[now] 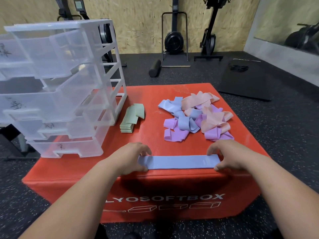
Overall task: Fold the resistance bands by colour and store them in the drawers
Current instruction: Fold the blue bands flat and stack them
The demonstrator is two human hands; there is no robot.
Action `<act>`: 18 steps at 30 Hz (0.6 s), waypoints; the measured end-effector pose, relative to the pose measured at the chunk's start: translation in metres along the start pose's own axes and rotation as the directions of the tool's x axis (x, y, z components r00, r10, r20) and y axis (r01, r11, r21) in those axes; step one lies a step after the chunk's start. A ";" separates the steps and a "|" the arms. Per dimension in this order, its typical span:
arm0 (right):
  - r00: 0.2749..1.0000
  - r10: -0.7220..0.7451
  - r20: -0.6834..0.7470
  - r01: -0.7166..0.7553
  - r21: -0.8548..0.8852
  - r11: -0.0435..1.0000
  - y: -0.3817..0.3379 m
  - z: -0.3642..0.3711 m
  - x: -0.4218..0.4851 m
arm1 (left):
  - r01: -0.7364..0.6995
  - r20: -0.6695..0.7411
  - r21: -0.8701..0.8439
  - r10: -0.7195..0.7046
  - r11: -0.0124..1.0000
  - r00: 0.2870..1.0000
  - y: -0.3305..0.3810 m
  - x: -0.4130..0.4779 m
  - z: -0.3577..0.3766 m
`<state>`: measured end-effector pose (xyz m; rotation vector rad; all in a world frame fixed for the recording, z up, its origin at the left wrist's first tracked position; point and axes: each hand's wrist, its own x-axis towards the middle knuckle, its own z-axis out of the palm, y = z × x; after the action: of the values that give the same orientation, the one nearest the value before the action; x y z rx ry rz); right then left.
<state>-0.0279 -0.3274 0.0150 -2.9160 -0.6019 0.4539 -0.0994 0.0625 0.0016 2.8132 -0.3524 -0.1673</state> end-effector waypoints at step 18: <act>0.904 0.094 -0.418 0.032 0.284 0.958 -0.023 -0.018 0.080 | -0.069 -0.089 -0.065 0.063 0.996 0.994 0.000 0.054 -0.002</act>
<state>0.0397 -0.2747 0.0154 -2.6215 -0.3853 -0.1005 -0.0470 0.0489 -0.0008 2.7275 -0.4117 -0.0414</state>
